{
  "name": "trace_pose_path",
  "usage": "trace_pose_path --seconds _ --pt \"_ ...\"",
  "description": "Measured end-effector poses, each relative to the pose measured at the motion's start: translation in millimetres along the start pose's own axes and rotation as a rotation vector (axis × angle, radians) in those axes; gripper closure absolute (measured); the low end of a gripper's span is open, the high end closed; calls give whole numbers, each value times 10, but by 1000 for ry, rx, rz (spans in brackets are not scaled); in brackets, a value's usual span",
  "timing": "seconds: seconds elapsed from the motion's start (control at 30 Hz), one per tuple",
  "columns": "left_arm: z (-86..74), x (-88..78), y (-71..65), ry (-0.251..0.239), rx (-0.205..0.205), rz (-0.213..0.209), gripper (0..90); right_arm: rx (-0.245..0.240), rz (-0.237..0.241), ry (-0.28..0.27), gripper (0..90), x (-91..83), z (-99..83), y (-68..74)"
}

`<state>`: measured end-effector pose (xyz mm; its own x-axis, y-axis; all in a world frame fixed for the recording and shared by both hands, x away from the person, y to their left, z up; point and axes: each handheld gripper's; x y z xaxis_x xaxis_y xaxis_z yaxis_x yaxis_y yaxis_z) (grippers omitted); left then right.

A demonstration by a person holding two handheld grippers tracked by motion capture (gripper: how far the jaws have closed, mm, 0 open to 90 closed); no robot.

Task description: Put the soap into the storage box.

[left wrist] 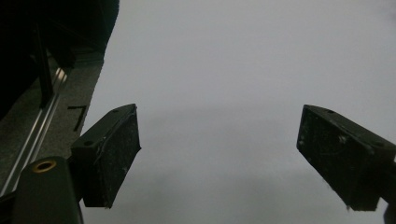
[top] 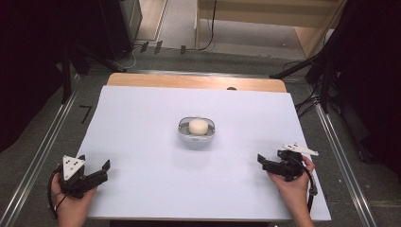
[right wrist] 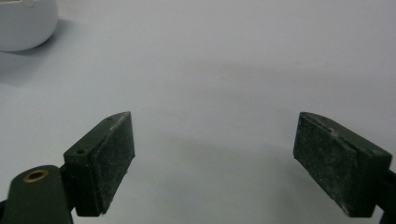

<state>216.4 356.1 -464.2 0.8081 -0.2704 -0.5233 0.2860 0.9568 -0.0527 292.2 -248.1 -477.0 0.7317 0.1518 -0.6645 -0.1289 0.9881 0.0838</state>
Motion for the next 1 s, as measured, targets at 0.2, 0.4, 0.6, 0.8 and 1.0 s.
trace_pose_path --seconds 0.2,0.4,0.6,0.8,1.0 --pt "2 2 1 4 -1 -2 141 14 -19 0 132 -90 -77 -184" --pt "1 2 2 4 -3 0 141 24 -50 -5 132 -165 -136 -348" --pt "3 1 4 7 -4 -3 141 23 -99 -3 133 -243 -201 -498" --pt "3 2 4 6 -3 -2 141 43 -119 -6 133 -299 -236 -611" --pt "5 8 3 13 -5 -3 141 95 -150 -11 135 -342 -275 -782"
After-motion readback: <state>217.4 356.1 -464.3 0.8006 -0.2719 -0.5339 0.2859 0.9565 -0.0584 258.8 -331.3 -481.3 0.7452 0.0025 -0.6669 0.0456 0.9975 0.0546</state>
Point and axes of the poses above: each handheld gripper's, and its own axes: x roughly forward along the jaws, z roughly out of its top, y roughly to its left, and after that the axes turned 12 degrees about -z, right-handed
